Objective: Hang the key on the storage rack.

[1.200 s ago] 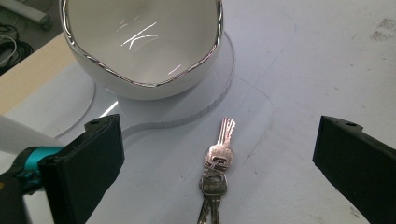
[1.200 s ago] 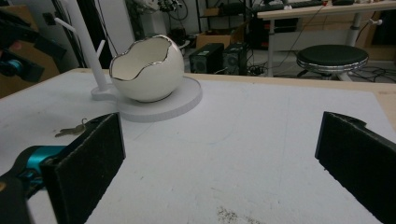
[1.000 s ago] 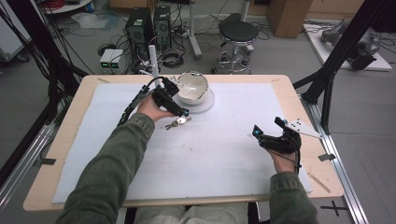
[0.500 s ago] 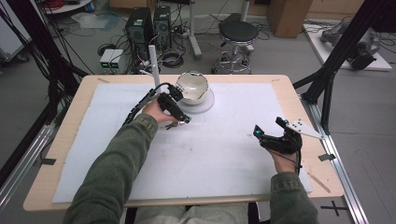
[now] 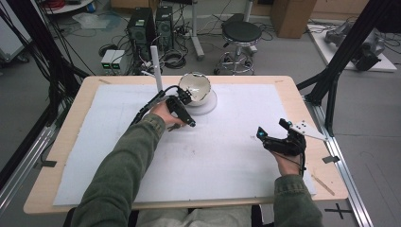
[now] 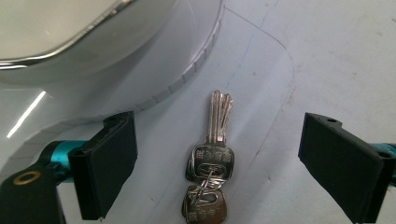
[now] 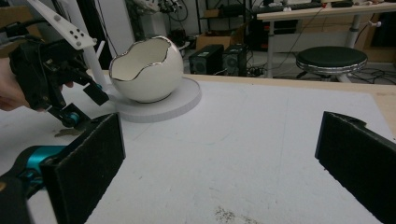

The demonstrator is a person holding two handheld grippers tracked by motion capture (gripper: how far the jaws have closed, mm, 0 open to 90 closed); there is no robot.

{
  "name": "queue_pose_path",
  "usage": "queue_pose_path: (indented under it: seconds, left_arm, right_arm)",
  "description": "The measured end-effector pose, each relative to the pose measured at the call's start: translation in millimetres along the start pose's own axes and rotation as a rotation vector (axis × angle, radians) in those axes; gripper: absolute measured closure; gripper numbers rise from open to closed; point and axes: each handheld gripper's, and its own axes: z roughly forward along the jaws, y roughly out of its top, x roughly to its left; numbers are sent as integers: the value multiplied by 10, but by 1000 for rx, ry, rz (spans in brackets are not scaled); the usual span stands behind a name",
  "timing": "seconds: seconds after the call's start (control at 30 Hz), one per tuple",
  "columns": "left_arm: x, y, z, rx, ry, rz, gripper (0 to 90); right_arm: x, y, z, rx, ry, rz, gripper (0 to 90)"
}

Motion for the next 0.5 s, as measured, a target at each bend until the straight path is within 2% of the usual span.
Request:
queue_pose_path:
  seconds: [0.1, 0.23, 0.37, 0.43, 0.5]
  left_arm:
    - [11, -11, 45, 22, -2, -5, 152]
    - [35, -23, 66, 40, 7, 15, 207]
    - [-16, -2, 59, 29, 19, 39, 327]
    - [-42, 7, 67, 39, 7, 46, 351]
    - [-61, 16, 89, 45, 16, 45, 373]
  right_arm:
    - [-7, 0, -5, 1, 3, 8, 5]
    - [2, -4, 0, 5, 5, 5, 5]
    - [16, -10, 13, 14, 9, -6, 5]
    - [17, -10, 7, 16, 7, -5, 5]
    - [10, -9, 0, 12, 1, 2, 5]
